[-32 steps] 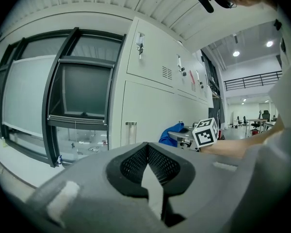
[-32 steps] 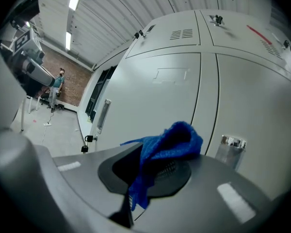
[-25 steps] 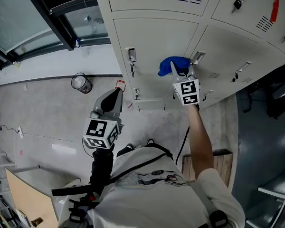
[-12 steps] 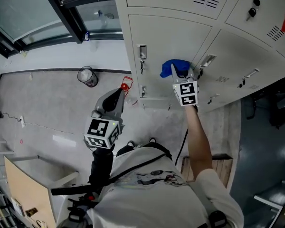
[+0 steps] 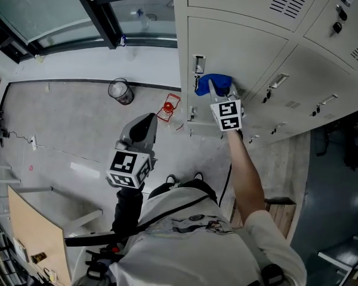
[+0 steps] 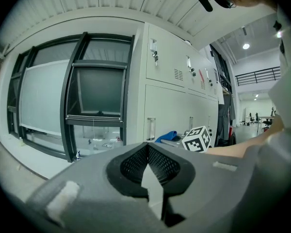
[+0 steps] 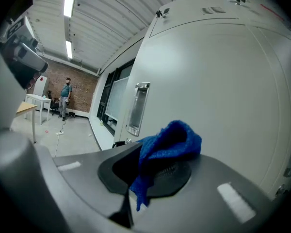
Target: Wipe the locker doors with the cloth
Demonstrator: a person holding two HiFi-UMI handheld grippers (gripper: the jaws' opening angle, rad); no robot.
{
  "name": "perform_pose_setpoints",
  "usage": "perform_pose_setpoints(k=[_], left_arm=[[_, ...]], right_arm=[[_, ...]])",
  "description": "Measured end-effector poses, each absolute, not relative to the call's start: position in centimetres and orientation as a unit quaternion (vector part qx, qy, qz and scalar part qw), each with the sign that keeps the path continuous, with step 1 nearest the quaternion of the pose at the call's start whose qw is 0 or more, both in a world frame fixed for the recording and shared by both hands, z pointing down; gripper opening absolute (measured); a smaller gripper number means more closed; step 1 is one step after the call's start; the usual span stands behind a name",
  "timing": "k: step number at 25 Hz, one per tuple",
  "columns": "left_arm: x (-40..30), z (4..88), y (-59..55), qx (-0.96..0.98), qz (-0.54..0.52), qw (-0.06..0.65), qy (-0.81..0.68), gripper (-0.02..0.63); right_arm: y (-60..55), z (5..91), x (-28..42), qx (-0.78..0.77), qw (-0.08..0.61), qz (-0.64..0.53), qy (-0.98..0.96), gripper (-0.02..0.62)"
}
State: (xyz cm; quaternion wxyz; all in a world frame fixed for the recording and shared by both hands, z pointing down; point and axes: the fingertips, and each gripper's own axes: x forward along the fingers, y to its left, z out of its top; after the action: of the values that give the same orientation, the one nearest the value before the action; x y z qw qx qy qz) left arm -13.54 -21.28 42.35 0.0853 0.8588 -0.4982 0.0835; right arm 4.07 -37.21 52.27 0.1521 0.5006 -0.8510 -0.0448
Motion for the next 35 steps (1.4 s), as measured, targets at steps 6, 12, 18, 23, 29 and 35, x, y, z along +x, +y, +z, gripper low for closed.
perform_pose_setpoints(k=[6, 12, 18, 23, 29, 35], left_arm=[[-15.5, 42.7, -20.9, 0.855, 0.089, 0.090, -0.503, -0.005], [-17.1, 43.1, -20.9, 0.853, 0.096, 0.091, -0.506, -0.005], [-17.8, 43.2, -21.1, 0.853, 0.100, 0.090, -0.504, -0.005], [-18.2, 43.0, -21.6, 0.851, 0.102, 0.087, -0.509, -0.005], [-17.8, 43.1, -22.2, 0.850, 0.105, 0.089, -0.509, -0.003], [-15.9, 44.0, -23.0, 0.854, 0.106, 0.090, -0.501, -0.004]], right_arm=[[-37.4, 53.7, 2.5, 0.498, 0.157, -0.034, -0.852, 0.028], [-37.7, 55.1, 1.2, 0.501, 0.153, -0.015, -0.852, 0.028], [-37.9, 57.5, -0.1, 0.482, 0.175, -0.009, -0.858, 0.028], [-37.5, 59.4, -0.6, 0.463, 0.201, -0.004, -0.863, 0.028], [-37.2, 61.1, 1.0, 0.464, 0.220, -0.001, -0.858, 0.028], [-36.9, 61.3, 3.8, 0.473, 0.221, -0.003, -0.853, 0.028]])
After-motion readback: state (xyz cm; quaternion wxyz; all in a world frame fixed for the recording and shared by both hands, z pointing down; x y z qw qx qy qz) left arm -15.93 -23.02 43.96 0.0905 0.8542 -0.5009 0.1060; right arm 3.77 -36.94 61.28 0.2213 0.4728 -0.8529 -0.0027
